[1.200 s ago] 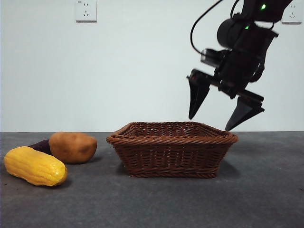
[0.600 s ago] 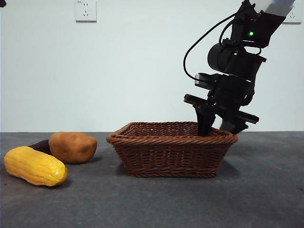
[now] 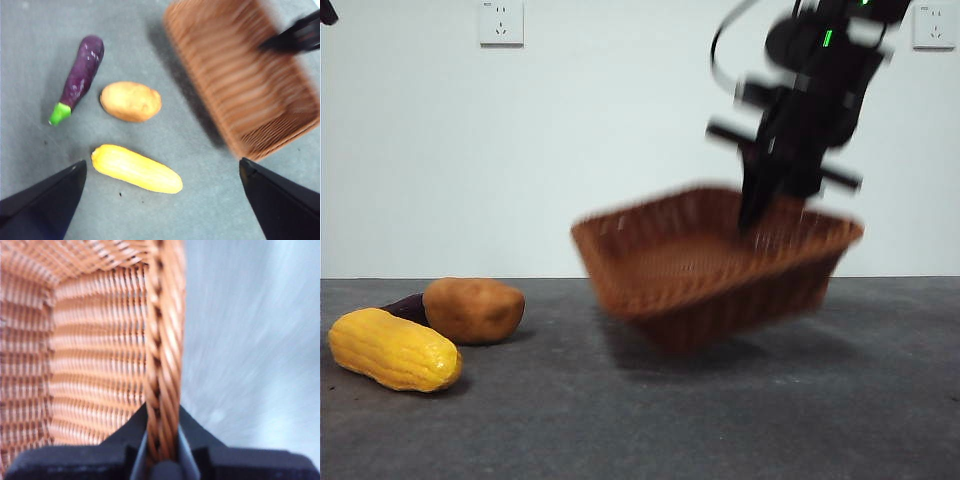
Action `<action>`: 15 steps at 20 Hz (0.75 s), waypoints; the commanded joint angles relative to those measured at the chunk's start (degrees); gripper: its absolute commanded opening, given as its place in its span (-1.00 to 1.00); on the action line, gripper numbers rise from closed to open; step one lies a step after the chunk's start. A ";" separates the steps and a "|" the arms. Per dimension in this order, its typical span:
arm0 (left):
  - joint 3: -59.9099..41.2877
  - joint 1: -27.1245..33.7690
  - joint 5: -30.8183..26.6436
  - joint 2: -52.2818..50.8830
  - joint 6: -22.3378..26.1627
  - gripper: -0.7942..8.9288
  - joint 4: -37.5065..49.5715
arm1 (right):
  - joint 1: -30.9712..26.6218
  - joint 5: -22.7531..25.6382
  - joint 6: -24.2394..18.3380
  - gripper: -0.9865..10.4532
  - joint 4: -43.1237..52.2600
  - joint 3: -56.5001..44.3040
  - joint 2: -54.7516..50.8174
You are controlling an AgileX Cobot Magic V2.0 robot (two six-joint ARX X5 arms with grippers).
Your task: Help me put the vegetables on the table into the basket
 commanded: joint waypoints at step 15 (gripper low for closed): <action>0.07 -13.00 -12.44 30.12 -26.80 0.38 9.66 | -0.09 -1.16 -9.16 -0.84 -8.72 0.98 -29.94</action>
